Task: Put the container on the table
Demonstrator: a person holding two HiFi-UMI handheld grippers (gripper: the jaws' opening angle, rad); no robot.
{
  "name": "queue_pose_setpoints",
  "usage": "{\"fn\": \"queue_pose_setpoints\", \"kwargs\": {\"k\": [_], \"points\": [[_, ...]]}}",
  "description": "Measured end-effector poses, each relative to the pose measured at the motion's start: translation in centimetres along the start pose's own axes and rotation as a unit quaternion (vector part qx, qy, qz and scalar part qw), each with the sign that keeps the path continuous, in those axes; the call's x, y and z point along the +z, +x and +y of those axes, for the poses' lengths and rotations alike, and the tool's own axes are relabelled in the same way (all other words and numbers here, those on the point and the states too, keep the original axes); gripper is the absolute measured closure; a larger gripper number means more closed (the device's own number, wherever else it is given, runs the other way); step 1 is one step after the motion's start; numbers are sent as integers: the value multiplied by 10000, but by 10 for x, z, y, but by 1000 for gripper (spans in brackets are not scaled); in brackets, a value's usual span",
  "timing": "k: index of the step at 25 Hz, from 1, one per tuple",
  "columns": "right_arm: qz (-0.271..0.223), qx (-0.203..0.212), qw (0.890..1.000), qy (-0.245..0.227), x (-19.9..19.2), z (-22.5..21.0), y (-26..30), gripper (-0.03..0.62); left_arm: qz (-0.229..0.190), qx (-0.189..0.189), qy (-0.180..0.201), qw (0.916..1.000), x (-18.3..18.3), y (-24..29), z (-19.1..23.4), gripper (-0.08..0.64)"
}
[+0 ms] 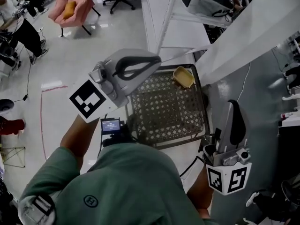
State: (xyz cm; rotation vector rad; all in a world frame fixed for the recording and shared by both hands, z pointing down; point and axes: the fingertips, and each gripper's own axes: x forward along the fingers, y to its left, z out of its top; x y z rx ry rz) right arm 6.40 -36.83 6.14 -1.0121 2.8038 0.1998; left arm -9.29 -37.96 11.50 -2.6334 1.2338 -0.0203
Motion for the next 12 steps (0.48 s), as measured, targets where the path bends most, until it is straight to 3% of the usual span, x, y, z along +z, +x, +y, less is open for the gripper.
{"fn": "queue_pose_setpoints", "kwargs": {"k": [12], "points": [[172,222,9996,97,2,-16,-4,588,302,201,-7,9993,-3,1,1,551]]}}
